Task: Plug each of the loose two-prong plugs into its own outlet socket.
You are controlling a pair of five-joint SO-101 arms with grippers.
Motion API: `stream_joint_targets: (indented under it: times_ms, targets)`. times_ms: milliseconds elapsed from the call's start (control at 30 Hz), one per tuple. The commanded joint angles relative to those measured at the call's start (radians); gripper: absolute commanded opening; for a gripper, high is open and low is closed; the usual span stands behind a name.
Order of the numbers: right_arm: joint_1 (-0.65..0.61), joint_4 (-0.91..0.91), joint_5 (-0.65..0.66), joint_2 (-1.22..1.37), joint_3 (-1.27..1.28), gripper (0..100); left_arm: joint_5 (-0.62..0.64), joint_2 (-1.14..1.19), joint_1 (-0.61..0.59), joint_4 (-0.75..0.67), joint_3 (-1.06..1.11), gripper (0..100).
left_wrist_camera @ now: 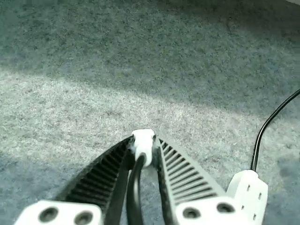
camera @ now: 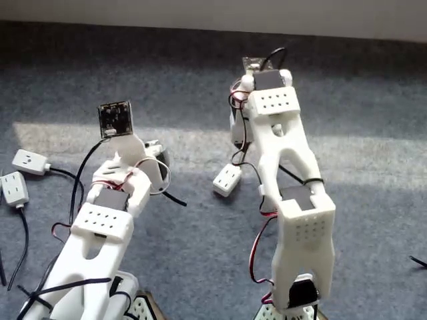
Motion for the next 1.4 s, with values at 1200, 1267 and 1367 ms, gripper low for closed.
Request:
stream_joint_targets:
  times_ms: [1200,1267,1367]
  targets:
    - [-0.202,-0.128,-0.394,-0.076,0.205,35.7,-0.153,0.001,-0.096,-0.023,-0.016,1]
    - [-0.203,-0.143,-0.422,-0.074,0.206,35.7,-0.153,0.001,-0.096,-0.023,-0.016,1]
    - [-0.203,-0.176,-0.443,-0.054,0.243,35.7,-0.152,0.001,-0.096,-0.023,-0.016,1]
